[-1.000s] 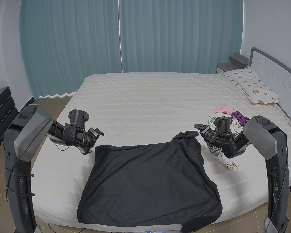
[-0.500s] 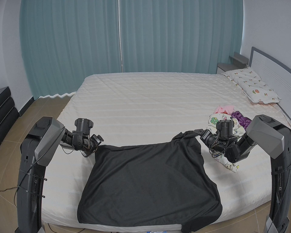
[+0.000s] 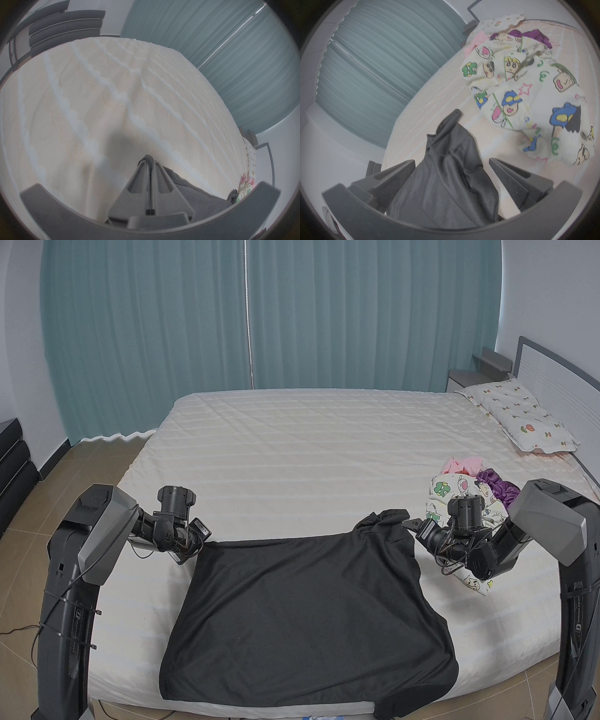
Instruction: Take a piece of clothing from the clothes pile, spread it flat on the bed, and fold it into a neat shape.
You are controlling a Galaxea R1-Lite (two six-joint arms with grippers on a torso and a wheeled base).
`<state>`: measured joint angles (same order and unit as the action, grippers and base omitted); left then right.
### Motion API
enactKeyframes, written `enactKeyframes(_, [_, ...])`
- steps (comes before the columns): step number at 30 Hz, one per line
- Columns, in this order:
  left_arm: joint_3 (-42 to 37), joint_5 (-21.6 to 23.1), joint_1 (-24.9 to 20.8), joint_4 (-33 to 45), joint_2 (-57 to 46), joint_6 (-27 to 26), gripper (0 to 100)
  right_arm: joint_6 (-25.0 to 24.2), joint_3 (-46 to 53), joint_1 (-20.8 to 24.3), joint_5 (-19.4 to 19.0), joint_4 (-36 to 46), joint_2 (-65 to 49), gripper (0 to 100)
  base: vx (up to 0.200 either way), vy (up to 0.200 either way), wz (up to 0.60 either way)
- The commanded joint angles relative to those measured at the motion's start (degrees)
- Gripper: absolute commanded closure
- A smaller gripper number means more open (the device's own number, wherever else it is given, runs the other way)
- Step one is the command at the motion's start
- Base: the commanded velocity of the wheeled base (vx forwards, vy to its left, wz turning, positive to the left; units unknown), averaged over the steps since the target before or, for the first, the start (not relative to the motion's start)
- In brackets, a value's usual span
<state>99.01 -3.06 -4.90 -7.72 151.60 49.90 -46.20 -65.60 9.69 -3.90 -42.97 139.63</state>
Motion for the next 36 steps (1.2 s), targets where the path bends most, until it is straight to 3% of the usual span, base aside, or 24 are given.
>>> enactKeyframes(1, [0.48,-1.33,0.86,-0.02,-1.84,0.03,100,0.15,-2.52,-0.81,-1.90,2.37,1.35,0,0.000,0.000,0.00])
enactKeyframes(16, [4.26,-3.09,1.91,3.41,-4.47,-2.61,100,2.70,-19.92,-0.29,-1.90,10.89,12.33,0,0.000,0.000,0.00])
enactKeyframes(17, [4.87,-3.27,2.09,3.94,-4.39,-2.61,100,2.78,-20.89,-0.29,-1.90,11.59,12.95,100,0.000,0.000,0.00])
enactKeyframes(26, [7.16,-3.27,2.35,6.84,-3.95,-2.61,100,2.61,-27.39,-0.29,-1.11,13.79,16.37,100,0.000,0.000,0.00])
enactKeyframes(31, [7.25,-3.36,2.44,6.66,-3.86,-2.70,100,2.17,-31.87,-1.08,1.70,11.16,15.76,100,0.000,0.000,0.00])
enactKeyframes(36, [8.74,-3.36,2.70,6.57,-3.15,-2.70,100,2.43,-32.58,-1.25,2.06,5.09,15.50,100,0.000,0.000,0.00])
